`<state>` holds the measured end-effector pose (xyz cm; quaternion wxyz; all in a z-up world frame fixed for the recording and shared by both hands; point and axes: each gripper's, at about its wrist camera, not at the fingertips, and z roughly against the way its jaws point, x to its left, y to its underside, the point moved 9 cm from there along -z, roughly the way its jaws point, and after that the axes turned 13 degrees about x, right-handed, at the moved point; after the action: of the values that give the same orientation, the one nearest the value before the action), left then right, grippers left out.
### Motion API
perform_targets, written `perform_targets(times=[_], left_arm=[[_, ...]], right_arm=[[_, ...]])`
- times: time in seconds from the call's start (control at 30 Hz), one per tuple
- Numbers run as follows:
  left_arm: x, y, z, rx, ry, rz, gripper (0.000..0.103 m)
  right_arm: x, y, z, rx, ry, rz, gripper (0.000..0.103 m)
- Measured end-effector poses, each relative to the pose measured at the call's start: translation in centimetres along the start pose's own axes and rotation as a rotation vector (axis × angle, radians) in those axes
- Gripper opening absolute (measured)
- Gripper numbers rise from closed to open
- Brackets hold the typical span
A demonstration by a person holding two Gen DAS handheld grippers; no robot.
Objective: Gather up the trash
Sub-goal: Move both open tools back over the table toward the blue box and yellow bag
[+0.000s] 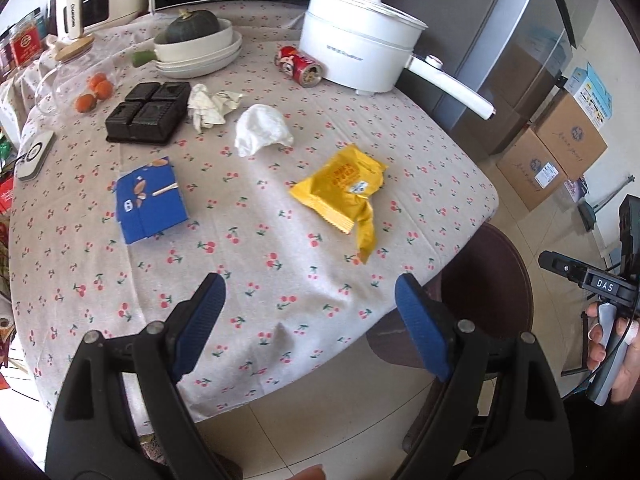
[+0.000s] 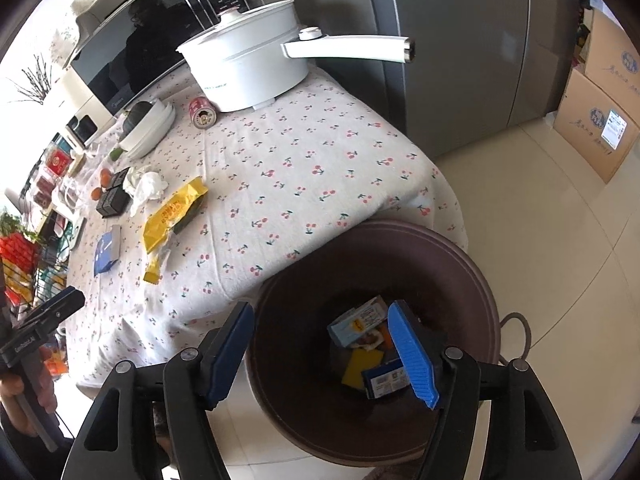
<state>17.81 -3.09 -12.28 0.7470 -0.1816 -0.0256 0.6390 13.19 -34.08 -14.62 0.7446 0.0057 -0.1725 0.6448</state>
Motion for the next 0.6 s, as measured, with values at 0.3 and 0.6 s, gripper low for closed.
perform_targets(times=[0.3,0.6], left_arm=[[7.2,0.2,1.3,0.008,-0.026,0.152,0.087],[14.3,-1.0,0.5,0.051,-0.026,0.34,0.087]], right_arm=[[5.8,-1.8,-1.6,0.015,-0.013,0.075,0.076],[9.7,-3.3,-4.1,0.057,-0.011,0.109,0.077]])
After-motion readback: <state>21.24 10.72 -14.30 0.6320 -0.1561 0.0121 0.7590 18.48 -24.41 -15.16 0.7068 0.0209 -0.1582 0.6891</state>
